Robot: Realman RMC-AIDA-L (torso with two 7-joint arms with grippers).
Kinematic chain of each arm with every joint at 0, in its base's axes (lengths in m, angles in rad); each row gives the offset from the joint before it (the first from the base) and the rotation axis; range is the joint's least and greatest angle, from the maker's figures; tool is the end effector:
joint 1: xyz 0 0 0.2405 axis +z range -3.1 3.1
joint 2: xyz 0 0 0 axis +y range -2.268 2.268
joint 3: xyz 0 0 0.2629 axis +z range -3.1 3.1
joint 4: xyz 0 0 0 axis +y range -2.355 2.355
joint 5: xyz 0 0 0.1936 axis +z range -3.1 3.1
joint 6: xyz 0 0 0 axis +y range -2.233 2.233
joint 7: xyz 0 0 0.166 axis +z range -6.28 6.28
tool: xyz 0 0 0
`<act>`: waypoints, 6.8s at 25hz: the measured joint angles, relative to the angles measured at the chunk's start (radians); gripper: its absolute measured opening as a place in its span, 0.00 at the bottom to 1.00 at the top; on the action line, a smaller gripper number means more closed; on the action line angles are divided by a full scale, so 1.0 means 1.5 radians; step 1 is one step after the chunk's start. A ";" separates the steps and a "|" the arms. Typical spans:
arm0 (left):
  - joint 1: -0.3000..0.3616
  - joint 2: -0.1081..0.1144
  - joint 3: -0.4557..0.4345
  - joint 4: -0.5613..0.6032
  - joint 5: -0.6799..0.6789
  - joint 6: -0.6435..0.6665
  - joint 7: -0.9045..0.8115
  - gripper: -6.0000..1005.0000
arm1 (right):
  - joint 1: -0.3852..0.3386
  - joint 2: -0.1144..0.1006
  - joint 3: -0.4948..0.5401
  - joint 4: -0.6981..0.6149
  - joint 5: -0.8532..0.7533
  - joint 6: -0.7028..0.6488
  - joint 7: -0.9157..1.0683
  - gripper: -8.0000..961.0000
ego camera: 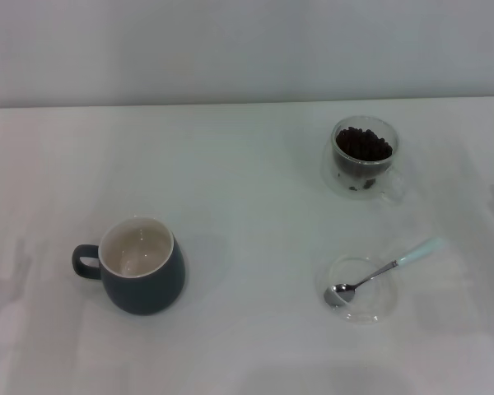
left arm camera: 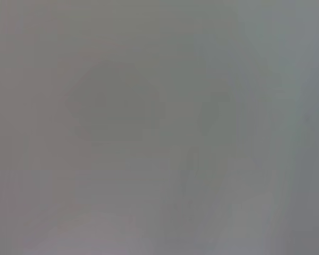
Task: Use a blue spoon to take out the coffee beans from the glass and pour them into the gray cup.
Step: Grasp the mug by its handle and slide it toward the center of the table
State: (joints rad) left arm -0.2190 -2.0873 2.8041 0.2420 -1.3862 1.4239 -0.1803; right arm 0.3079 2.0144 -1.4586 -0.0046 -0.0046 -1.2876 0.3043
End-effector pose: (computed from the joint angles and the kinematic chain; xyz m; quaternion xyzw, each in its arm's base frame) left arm -0.3463 0.2608 -0.0106 -0.6218 -0.2905 -0.3545 0.6351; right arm 0.3909 0.2918 0.0406 -0.6663 0.2617 0.2623 0.6472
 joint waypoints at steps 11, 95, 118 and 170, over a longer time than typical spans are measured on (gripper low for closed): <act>0.051 0.004 0.018 0.010 0.039 0.079 0.000 0.77 | -0.013 -0.005 -0.017 -0.006 0.000 -0.008 0.052 0.91; -0.083 0.002 0.026 -0.073 0.306 -0.174 0.092 0.16 | 0.000 0.000 -0.040 -0.061 0.005 -0.005 0.115 0.91; -0.154 -0.001 0.027 0.000 0.321 -0.259 0.146 0.10 | -0.001 0.000 -0.059 -0.076 0.000 -0.004 0.124 0.91; -0.002 0.001 0.027 0.045 0.349 -0.149 0.148 0.80 | -0.050 -0.033 -0.094 -0.044 -0.090 -0.007 0.563 0.91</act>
State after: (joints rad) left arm -0.2226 -2.0851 2.8441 0.3092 -0.8627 1.2008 0.0424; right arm 0.2329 1.9651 -1.6000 -0.0703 -0.1401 -1.2973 1.1494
